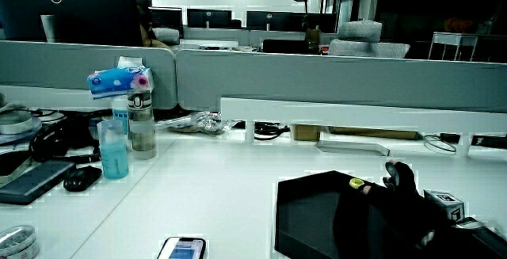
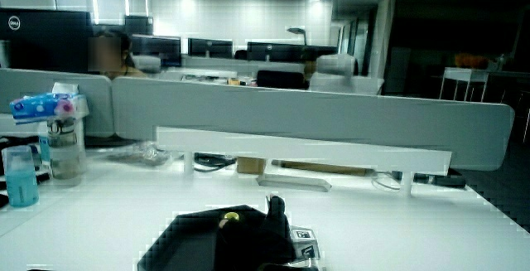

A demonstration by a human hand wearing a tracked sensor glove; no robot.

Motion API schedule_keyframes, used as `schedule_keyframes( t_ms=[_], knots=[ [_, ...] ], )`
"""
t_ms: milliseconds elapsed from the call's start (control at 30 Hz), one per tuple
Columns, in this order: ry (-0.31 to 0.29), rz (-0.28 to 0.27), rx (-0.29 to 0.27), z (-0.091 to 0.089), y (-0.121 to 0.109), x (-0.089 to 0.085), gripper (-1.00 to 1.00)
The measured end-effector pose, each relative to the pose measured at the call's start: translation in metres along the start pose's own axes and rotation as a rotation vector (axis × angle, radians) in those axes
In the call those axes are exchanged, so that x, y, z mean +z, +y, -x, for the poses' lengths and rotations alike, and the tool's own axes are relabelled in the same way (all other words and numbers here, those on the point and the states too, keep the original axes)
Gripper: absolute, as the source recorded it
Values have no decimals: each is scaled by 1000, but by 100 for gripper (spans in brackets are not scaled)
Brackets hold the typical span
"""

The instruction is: Pick sewing from plate

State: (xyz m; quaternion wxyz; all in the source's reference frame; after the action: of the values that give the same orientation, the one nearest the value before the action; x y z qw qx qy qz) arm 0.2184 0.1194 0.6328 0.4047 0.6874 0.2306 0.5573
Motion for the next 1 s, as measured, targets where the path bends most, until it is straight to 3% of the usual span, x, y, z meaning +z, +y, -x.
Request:
schedule_keyframes(
  t_ms=[33,133,433,567,700,833,1000],
  knots=[
    [-3,-4,11,9,-6,-5,0],
    [-44,-7,-1,6,-1,-10,0],
    [-131,-61,-47,15,3,-15,43],
    [-138,-63,-41,22,2,-22,62],
    [-160,-111,-44,17,4,-22,81],
    [-181,-135,-20,25,0,-22,100],
    [-203,-168,-4,17,1,-18,100]
  ],
)
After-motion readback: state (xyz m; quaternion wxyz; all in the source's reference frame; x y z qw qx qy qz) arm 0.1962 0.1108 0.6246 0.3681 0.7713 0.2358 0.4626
